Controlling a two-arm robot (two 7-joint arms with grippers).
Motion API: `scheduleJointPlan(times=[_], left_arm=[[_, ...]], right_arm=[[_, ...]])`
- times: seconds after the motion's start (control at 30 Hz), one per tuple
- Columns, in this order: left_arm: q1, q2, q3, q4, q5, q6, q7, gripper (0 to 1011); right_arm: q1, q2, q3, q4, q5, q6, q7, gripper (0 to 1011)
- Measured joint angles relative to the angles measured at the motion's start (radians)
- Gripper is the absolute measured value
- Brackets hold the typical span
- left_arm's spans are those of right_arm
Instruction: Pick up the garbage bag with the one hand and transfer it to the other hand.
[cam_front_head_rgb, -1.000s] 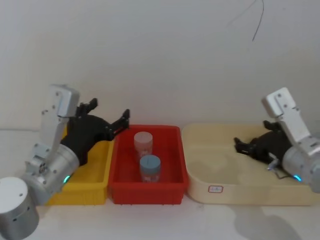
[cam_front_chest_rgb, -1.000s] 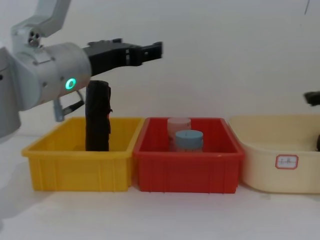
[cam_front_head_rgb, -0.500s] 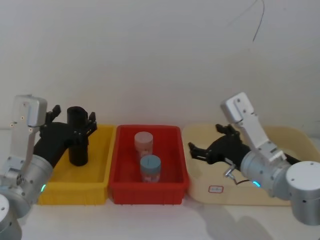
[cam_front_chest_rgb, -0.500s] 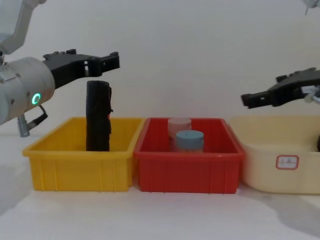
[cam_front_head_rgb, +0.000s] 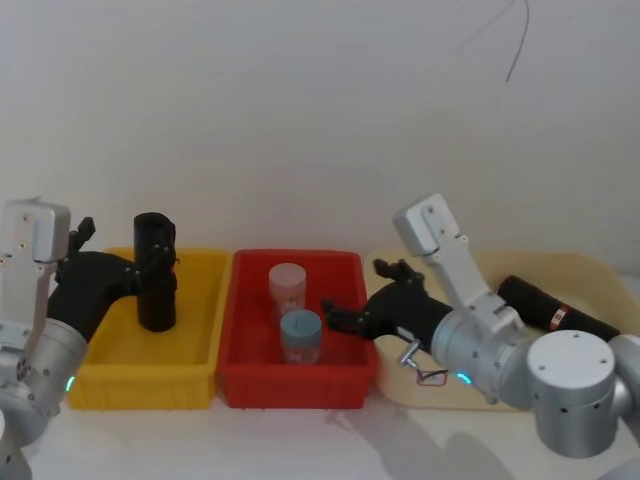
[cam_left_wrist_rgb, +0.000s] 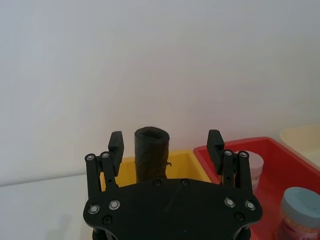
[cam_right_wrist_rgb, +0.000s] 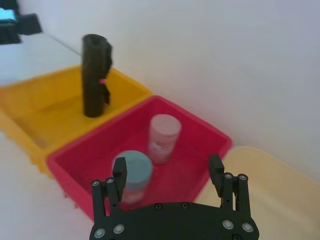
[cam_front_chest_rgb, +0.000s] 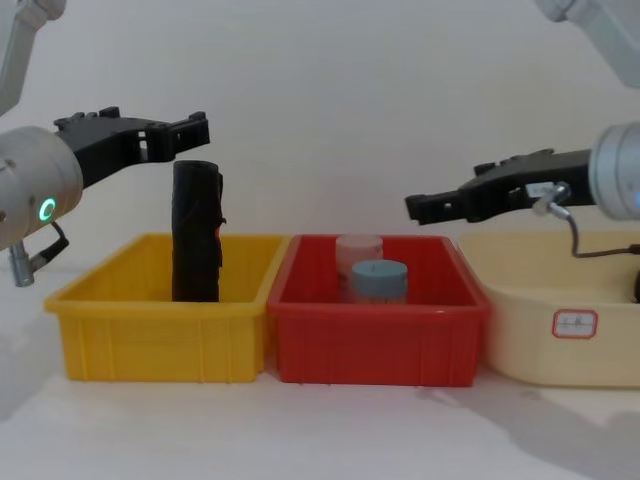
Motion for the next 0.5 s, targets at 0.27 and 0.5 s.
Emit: scheduleJointPlan(times=[0.27,0.5], left_arm=[[0.005,0.001,-0.006,-0.001,0.002,-0.002,0.008,1001],[0.008,0.001,-0.008,-0.002,0.003,-0.003,0.012,1000]], right_arm=[[0.019,-0.029,-0.025,0.041,0.028,-0.014,0.037,1000],[0.03,-0.048,-0.037,0.073,0.047,-0.022,0.053,1000]])
